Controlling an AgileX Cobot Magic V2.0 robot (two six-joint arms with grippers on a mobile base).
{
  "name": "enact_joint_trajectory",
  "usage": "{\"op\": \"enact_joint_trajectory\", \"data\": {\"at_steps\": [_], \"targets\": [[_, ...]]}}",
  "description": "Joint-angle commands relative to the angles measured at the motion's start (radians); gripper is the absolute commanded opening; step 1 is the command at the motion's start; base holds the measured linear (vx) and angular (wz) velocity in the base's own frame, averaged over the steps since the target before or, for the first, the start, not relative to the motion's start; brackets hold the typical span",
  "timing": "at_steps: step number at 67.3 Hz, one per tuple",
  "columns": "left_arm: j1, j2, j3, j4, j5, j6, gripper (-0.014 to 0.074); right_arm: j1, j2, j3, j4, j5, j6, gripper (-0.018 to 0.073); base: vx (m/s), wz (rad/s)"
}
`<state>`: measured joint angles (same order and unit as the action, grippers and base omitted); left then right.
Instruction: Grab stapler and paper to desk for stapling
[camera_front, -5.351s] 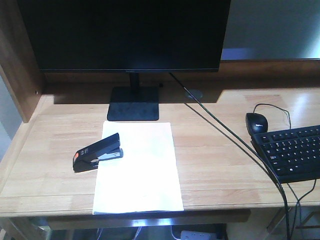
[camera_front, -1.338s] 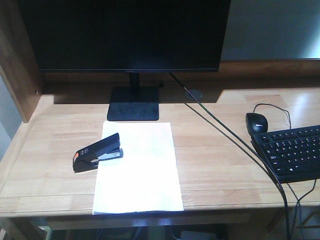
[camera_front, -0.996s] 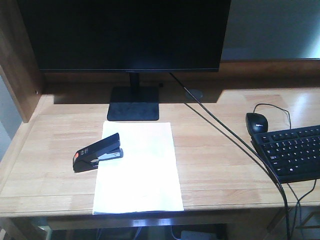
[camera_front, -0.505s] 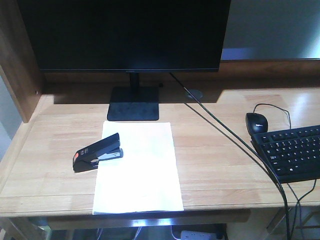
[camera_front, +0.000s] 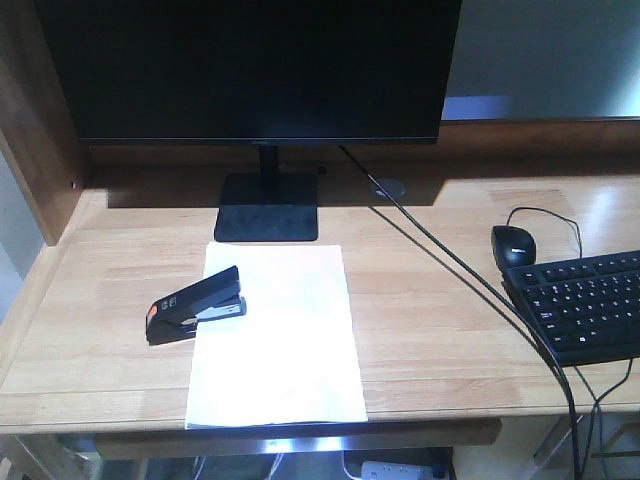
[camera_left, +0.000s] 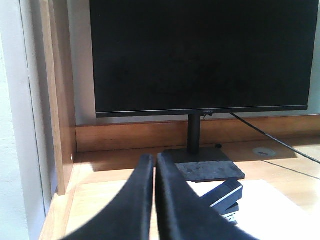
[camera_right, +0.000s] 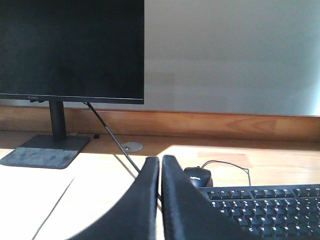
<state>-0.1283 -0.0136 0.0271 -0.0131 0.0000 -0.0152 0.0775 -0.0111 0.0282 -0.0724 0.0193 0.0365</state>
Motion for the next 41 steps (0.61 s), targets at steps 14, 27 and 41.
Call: {"op": "enact_joint_trajectory", "data": {"at_steps": [14,27,41], "targets": [[0.001,-0.014,0.028,-0.011,-0.073,-0.009,-0.0007,-0.006,-0.013,0.002,-0.002,-0.069,-0.012,-0.0009,0.0,0.0],[0.001,-0.014,0.028,-0.011,-0.073,-0.009,-0.0007,-0.006,-0.013,0.002,-0.002,-0.068,-0.012,-0.0009,0.0,0.0],[0.001,-0.014,0.028,-0.011,-0.073,-0.009,-0.0007,-0.006,-0.013,0.002,-0.002,-0.068,-0.012,-0.0009,0.0,0.0]]}}
